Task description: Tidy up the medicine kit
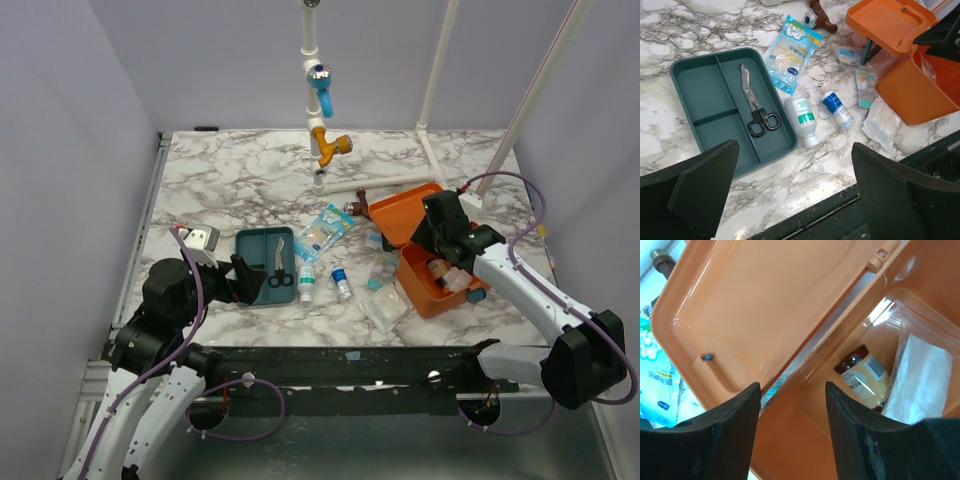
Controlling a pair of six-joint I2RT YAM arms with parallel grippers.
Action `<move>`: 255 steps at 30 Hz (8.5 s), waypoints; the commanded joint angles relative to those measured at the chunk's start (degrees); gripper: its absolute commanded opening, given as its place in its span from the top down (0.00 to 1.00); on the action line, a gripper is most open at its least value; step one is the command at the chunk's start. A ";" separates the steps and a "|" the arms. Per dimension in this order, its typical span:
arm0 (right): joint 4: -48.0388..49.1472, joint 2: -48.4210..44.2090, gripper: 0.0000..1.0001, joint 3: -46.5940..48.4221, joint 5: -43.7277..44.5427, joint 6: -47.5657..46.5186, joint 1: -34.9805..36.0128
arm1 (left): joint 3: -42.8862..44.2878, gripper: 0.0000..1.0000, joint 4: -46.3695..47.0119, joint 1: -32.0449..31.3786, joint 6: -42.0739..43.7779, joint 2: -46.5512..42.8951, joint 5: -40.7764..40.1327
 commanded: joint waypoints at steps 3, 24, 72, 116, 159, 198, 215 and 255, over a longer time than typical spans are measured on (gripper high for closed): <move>3.02 2.05 0.47 -1.41 -2.13 3.45 -0.21 | -0.93 0.02 0.77 -0.35 -0.15 -0.80 0.23; 4.60 -3.28 0.42 -3.91 2.23 6.90 -0.21 | -0.95 0.02 0.95 -0.31 0.03 -0.60 0.59; 16.86 -1.12 0.99 -9.94 -12.43 18.96 12.88 | -0.84 0.02 0.95 -0.35 0.20 -0.49 0.87; 10.08 9.74 0.99 4.96 10.10 19.27 24.82 | -0.60 0.02 -0.18 -0.37 -0.50 -3.34 -4.68; -6.16 31.63 0.78 28.36 23.22 50.76 10.58 | -0.69 0.02 -0.11 -0.41 -0.41 -2.74 -4.21; -3.97 -6.57 0.34 1.31 -19.77 -9.07 16.10 | -0.50 0.01 0.08 -0.33 -0.24 1.15 -3.37; 0.68 1.71 0.43 -9.16 -4.48 6.70 34.12 | -0.44 0.01 0.14 -0.32 -0.24 1.76 -3.72; -5.94 1.74 0.99 3.28 4.80 3.30 35.83 | -0.50 0.01 0.16 -0.35 -0.15 1.35 -3.32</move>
